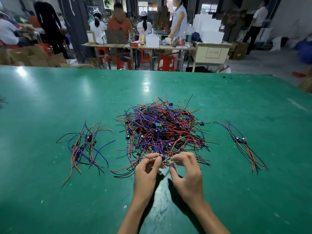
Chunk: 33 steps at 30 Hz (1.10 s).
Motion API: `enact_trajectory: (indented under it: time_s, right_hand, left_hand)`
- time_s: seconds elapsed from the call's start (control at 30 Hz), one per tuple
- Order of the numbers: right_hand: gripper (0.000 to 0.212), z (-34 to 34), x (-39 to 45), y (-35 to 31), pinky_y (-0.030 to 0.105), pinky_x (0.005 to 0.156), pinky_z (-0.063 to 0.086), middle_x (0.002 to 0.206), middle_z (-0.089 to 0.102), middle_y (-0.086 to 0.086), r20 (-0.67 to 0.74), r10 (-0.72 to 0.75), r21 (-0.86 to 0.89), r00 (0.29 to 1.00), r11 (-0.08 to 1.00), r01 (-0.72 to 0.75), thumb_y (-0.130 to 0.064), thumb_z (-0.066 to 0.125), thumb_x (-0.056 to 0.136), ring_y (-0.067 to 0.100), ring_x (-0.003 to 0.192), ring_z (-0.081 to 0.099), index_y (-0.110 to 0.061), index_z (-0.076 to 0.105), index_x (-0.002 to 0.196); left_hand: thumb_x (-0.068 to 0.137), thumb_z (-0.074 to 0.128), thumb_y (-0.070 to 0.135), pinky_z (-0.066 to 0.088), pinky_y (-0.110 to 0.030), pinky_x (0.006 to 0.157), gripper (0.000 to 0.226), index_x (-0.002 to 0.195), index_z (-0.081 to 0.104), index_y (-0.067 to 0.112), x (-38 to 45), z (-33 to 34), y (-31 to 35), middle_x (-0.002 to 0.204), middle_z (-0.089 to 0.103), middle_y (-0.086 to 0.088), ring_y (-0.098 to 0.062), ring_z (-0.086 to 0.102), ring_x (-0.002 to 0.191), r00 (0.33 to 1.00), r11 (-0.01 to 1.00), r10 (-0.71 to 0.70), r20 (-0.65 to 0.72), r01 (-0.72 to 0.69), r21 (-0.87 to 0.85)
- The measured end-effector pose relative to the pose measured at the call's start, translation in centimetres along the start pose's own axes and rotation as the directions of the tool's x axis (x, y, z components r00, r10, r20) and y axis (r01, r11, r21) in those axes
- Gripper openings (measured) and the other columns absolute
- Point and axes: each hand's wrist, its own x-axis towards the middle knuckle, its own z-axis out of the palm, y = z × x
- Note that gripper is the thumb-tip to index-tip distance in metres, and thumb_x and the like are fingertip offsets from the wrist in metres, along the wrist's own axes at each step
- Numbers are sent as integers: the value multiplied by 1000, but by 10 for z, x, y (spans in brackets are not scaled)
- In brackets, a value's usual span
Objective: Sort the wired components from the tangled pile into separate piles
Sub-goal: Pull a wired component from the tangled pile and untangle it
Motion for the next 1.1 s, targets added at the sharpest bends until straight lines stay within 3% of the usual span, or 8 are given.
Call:
enact_trajectory:
  time_s: [0.07,0.13,0.23,0.37,0.47,0.57,0.83,1.1]
  right_hand:
    - [11,2,-3,-4,19,82,52,95,66,-16,-7,215,21,977,977,-214,-23,74,89,6,92,67,-30,68,95]
    - [1,4,0,-6,19,80,52,94,74,-17,143,421,129,896,890,-438,-33,72,93,4,90,70,-32,72,94]
    - [9,4,8,-6,16,78,52,94,78,-9,244,548,364,800,713,-599,-31,73,92,7,88,71,-23,77,94]
    - [16,1,9,-8,19,71,51,79,76,2,242,566,464,788,646,-607,-26,73,91,10,74,66,-12,77,84]
    - [10,-4,5,-6,16,68,53,79,78,9,190,633,528,751,579,-622,-18,73,92,13,72,72,-9,76,88]
    - [21,-9,4,-5,17,70,55,83,78,14,188,670,581,719,514,-631,-21,74,87,16,74,74,-1,72,95]
    - [31,-16,3,0,22,77,55,89,79,10,186,701,605,689,471,-642,-34,74,82,17,78,73,-8,76,99]
    - [37,-10,2,3,13,68,51,81,77,6,132,733,628,667,459,-628,-36,77,77,9,67,68,-5,72,95]
  left_hand:
    - [89,69,21,57,-28,65,8,96,72,17,0,-1,0,88,76,1,-7,67,72,999,1000,1,-32,-1,-4]
    - [89,69,23,57,-27,66,11,96,71,16,-2,-2,0,92,76,1,-9,68,72,1000,1000,15,-18,-15,14]
    - [90,68,19,55,-23,66,9,95,72,12,-5,-1,1,91,74,3,-11,69,73,997,997,46,60,-49,53]
    - [93,65,5,56,-26,68,4,97,66,4,-6,-2,1,85,72,1,-17,71,73,991,999,31,127,-37,40]
    - [94,63,6,58,-27,69,10,100,59,-1,-8,-1,5,98,73,-4,-18,72,76,985,998,-27,168,36,-50]
    - [90,64,15,59,-26,71,14,96,56,4,-7,1,11,102,76,-11,-23,74,80,980,983,-93,177,118,-139]
    - [96,61,0,60,-25,74,14,108,55,3,-5,-2,11,96,75,-25,-34,76,91,972,950,-157,174,197,-243]
    - [93,66,1,59,-23,73,15,107,62,3,-2,-4,9,95,76,-21,-30,76,90,981,935,-172,89,191,-298]
